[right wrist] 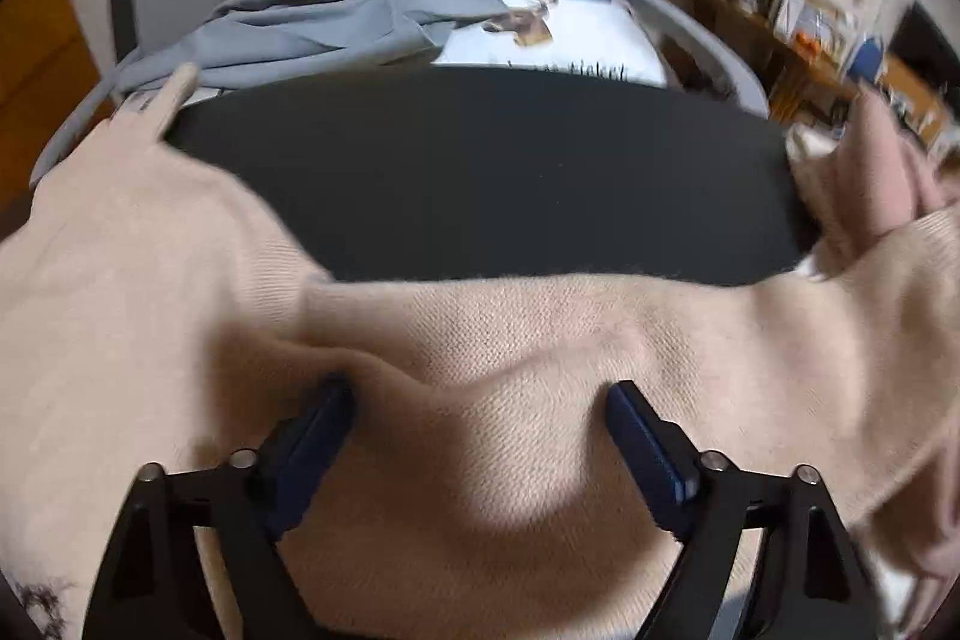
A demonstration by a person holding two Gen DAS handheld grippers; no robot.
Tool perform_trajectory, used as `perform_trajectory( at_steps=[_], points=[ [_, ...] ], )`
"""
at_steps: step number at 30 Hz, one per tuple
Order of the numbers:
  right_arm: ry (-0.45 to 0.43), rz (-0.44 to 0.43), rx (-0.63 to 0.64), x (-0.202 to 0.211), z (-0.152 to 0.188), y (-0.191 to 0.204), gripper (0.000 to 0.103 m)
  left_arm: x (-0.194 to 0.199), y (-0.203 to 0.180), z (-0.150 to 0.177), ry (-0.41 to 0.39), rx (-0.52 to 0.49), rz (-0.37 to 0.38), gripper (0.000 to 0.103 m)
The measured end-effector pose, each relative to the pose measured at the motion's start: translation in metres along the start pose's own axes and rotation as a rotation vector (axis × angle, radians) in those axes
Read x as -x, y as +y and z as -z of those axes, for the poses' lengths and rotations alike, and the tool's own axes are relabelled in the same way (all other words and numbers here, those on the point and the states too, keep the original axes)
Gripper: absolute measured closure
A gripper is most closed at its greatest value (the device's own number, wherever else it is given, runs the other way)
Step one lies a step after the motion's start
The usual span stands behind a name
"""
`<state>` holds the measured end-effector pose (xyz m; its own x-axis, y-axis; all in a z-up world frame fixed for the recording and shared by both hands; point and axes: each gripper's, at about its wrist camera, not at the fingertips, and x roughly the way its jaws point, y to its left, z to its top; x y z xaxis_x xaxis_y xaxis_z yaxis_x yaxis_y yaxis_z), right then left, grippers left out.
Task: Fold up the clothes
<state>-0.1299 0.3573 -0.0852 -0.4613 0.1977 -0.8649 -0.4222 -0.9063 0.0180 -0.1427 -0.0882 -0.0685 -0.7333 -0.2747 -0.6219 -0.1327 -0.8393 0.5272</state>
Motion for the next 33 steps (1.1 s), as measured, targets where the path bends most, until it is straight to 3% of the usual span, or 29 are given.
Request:
perform_trajectory(
  at_steps=[8, 13, 14, 16, 18, 19, 21, 25, 26, 27, 29, 32, 33],
  points=[
    [-0.027, 0.053, -0.058, -0.023, -0.033, -0.002, 0.003, -0.014, -0.001, -0.014, 0.036, 0.03, -0.029, 0.078],
    [-0.103, -0.031, -0.038, 0.005, -0.041, -0.003, 0.026, -0.01, -0.003, -0.012, 0.037, 0.028, -0.042, 0.078],
    [-0.1, -0.037, -0.04, 0.005, -0.043, -0.003, 0.035, -0.007, -0.003, -0.011, 0.036, 0.025, -0.045, 0.078],
    [-0.095, -0.05, -0.042, 0.006, -0.045, -0.004, 0.036, -0.003, -0.005, -0.008, 0.033, 0.014, -0.051, 0.078],
    [-0.064, -0.055, -0.055, -0.001, -0.05, -0.006, 0.049, -0.001, -0.005, -0.006, 0.028, 0.011, -0.048, 0.078],
    [-0.03, -0.051, -0.07, -0.011, -0.053, -0.008, 0.05, -0.001, -0.003, -0.007, 0.029, 0.015, -0.043, 0.078],
    [-0.011, -0.049, -0.085, -0.023, -0.056, -0.009, 0.05, -0.002, -0.001, -0.007, 0.029, 0.022, -0.033, 0.078],
    [-0.014, 0.03, 0.025, -0.033, -0.067, 0.003, 0.046, -0.003, -0.003, -0.008, 0.023, 0.011, -0.051, 0.078],
    [-0.02, 0.052, 0.023, -0.036, -0.07, 0.001, 0.035, -0.004, -0.004, -0.008, 0.021, 0.006, -0.058, 0.078],
    [-0.021, 0.076, 0.013, -0.039, -0.071, -0.002, 0.015, -0.004, -0.004, -0.008, 0.02, 0.005, -0.061, 0.078],
    [-0.002, 0.084, -0.083, -0.046, -0.073, -0.019, 0.004, -0.005, -0.003, -0.009, 0.02, 0.008, -0.058, 0.078],
    [-0.038, 0.056, -0.12, -0.029, -0.067, -0.027, 0.029, -0.005, -0.003, -0.008, 0.019, 0.011, -0.055, 0.078],
    [-0.052, 0.035, -0.118, -0.021, -0.063, -0.025, 0.031, -0.005, -0.003, -0.008, 0.019, 0.01, -0.057, 0.078]
  ],
)
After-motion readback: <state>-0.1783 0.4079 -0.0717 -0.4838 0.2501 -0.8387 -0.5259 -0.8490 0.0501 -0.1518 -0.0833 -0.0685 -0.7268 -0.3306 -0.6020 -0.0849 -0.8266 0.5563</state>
